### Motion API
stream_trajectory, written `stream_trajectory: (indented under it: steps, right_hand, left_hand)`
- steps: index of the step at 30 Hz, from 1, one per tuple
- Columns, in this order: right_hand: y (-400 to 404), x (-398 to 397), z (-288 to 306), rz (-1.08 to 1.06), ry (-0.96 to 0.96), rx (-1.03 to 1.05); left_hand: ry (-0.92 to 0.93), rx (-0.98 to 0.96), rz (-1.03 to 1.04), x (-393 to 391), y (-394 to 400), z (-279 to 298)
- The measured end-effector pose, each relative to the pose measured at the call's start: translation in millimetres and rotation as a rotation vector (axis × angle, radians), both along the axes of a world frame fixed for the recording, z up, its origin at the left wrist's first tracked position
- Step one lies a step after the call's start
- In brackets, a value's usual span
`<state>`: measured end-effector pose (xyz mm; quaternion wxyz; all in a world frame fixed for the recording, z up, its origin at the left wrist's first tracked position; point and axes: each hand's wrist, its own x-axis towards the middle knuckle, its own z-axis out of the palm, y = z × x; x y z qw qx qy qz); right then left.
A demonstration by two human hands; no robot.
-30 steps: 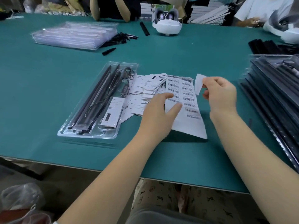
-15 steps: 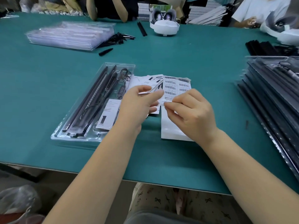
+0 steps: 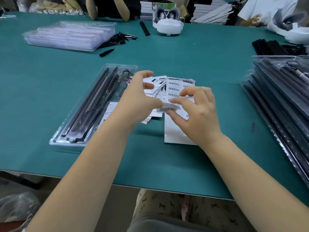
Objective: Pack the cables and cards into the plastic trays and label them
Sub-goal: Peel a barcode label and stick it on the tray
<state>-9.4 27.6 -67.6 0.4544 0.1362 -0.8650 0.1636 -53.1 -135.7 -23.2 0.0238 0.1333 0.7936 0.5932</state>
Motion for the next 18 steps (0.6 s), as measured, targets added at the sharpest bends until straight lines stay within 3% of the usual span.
stream_trajectory:
  steps: [5, 6, 8, 10, 11, 13, 18]
  right_hand:
    - [2, -2, -4, -0.053, -0.04, -0.04]
    - [2, -2, -4, -0.063, -0.059, -0.064]
    - [4, -2, -3, -0.072, -0.103, -0.144]
    - [7, -2, -1, -0.077, -0.162, -0.255]
    - [9, -1, -1, -0.081, -0.2, -0.312]
    - [11, 0, 1, -0.088, -0.27, -0.405]
    - [11, 2, 2, -0.092, -0.35, -0.471]
  left_hand:
    - [-0.102, 0.064, 0.053, -10, 4, 2]
    - [-0.036, -0.035, 0.103, -14, 0, 3]
    - [0.065, -0.503, 0.176, -25, -11, -2]
    - [-0.045, -1.02, 0.198, -30, -24, -10]
    - [-0.14, -1.149, 0.204, -30, -30, -14]
    - [-0.225, -1.2, 0.216, -30, -40, -19]
    - [-0.021, -1.272, 0.207, -34, -53, -2]
